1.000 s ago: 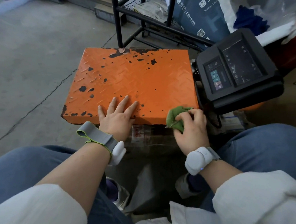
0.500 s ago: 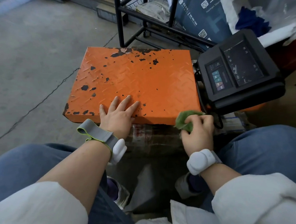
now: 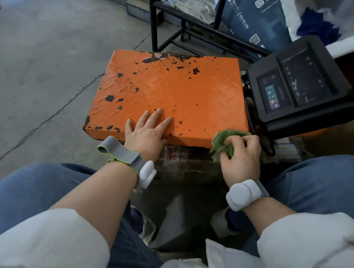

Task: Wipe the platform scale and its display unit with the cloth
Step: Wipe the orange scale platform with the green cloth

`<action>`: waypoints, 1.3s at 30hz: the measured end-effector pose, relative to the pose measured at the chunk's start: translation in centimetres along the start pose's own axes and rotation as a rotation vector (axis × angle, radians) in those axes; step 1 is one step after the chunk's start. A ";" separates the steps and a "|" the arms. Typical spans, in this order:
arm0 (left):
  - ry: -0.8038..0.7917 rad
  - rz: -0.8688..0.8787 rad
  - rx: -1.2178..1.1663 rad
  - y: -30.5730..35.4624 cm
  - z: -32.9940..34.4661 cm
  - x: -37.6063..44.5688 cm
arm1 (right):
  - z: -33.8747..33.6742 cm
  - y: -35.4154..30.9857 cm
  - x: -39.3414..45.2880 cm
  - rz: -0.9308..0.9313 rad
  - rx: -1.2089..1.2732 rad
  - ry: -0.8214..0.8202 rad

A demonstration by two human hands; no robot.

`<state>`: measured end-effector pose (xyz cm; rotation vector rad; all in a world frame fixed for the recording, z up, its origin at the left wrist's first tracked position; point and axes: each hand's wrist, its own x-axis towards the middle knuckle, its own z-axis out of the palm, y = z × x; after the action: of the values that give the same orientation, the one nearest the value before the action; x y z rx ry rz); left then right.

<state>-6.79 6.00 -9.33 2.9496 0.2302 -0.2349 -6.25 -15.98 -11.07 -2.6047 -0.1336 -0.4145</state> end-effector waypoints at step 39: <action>-0.030 -0.072 0.006 -1.1 -0.2 0.6 | 2.4 -2.6 1.4 -0.783 -0.368 -0.098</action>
<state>-6.33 7.16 -9.40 2.9446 0.3323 -0.2896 -4.77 -12.51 -11.41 -2.8345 -1.2346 -0.6162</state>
